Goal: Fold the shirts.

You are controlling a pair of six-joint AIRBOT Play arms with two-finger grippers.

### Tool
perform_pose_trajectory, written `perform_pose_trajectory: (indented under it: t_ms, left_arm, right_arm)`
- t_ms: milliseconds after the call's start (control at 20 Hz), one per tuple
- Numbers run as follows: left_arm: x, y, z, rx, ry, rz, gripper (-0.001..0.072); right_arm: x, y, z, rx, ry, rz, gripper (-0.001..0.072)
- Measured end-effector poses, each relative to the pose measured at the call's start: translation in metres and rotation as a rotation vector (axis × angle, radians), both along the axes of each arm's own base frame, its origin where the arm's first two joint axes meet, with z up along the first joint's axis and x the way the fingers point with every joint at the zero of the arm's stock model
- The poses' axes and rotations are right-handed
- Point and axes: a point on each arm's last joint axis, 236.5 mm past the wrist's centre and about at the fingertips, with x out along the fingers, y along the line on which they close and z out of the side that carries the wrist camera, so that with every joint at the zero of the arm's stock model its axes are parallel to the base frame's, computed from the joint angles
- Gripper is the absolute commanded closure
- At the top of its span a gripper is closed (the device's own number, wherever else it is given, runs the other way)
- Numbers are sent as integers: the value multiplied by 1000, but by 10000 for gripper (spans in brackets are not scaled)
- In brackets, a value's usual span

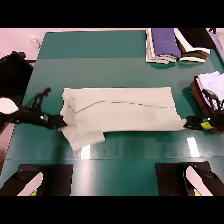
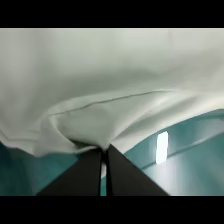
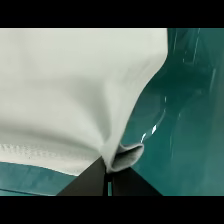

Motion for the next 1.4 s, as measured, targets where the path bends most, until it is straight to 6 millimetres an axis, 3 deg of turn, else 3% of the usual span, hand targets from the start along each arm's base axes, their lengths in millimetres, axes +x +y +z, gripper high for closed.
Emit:
perform_pose_trajectory:
  t_ms: [100, 250, 450, 600, 650, 700, 750, 900, 950, 1000, 1050, 1250, 1400]
  left_arm:
    - [29, 3, 17, 9, -72, 15, 684]
    - [74, 7, 24, 26, -138, 30, 683]
    - [134, 13, 9, 48, -173, 50, 681]
    - [168, 17, -8, 57, -174, 63, 677]
    - [176, 17, -14, 60, -171, 66, 478]
    - [183, 18, -17, 63, -176, 71, 230]
    - [188, 19, -19, 64, -177, 77, 174]
    - [203, 20, -13, 51, -195, 109, 178]
    - [207, 19, -6, 47, -206, 114, 347]
    - [209, 19, -1, 43, -210, 112, 577]
    - [209, 17, 3, 39, -207, 106, 682]
    - [207, 3, 17, -7, -197, 85, 680]
    - [202, -27, 22, -37, -201, 35, 681]
  right_arm:
    - [20, -5, 6, -7, -13, 7, 697]
    - [58, -6, 10, -13, -26, 37, 697]
    - [114, -2, 5, -19, -47, 45, 696]
    - [152, 5, -2, -20, -56, 68, 681]
    - [162, 7, -5, -19, -55, 74, 529]
    - [173, 8, -7, -21, -60, 80, 382]
    - [184, 9, -8, -17, -66, 80, 322]
    - [209, 15, -5, 48, -102, 80, 322]
    - [214, 12, -4, 67, -113, 81, 321]
    - [215, 9, -2, 90, -118, 83, 266]
    - [213, 5, -1, 116, -112, 85, 174]
    - [192, -28, -13, 198, -62, 16, 170]
    - [171, -43, -39, 295, -7, -65, 171]
